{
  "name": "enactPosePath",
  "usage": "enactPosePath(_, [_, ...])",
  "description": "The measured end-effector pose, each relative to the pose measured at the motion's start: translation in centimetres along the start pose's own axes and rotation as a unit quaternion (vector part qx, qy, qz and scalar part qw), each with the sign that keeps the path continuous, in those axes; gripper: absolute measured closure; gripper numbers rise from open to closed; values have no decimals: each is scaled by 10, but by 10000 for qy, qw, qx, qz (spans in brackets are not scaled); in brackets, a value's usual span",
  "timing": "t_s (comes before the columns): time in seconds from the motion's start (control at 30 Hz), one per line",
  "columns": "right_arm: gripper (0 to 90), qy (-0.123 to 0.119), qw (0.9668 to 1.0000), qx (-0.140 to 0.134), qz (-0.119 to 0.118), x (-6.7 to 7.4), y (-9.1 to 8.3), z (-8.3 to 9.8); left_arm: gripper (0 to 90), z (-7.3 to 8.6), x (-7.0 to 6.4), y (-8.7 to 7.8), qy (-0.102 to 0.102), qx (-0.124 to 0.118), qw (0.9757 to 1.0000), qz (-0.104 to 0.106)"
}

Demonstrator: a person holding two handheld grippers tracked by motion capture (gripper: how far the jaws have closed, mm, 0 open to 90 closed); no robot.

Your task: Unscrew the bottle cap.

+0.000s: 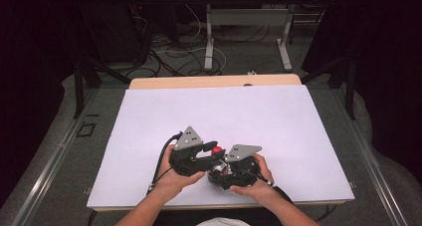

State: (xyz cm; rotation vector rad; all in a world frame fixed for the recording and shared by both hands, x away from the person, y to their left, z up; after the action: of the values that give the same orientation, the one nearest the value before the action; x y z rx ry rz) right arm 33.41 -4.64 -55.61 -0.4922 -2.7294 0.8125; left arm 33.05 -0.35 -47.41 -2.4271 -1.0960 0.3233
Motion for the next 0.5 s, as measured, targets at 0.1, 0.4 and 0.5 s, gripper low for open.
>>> enactPosePath(0.1, [300,52,10000,-45,19,-1,0,-1,616,-1,-2,1,-97,-17,9995,-288])
enactPosePath(0.4, [300,43,10000,-42,-50,-2,0,0,508,1,1,1,-195,215,9988,394])
enactPosePath(0.5, [299,39,9999,-101,-134,0,-2,-2,473,-4,5,-6,-88,112,9966,806])
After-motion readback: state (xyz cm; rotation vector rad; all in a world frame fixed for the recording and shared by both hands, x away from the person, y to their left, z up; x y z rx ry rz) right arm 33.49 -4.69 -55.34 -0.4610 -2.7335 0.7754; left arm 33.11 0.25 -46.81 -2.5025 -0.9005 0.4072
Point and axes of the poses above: each handheld gripper's, and its own axes: y roughly forward along the jaws, z roughly out of its underside, x roughly to its left, the point moved 10 cm from there along y, roughly forward along the jaws, and after that the axes turned 11 degrees about -z, right-handed, at the moved point
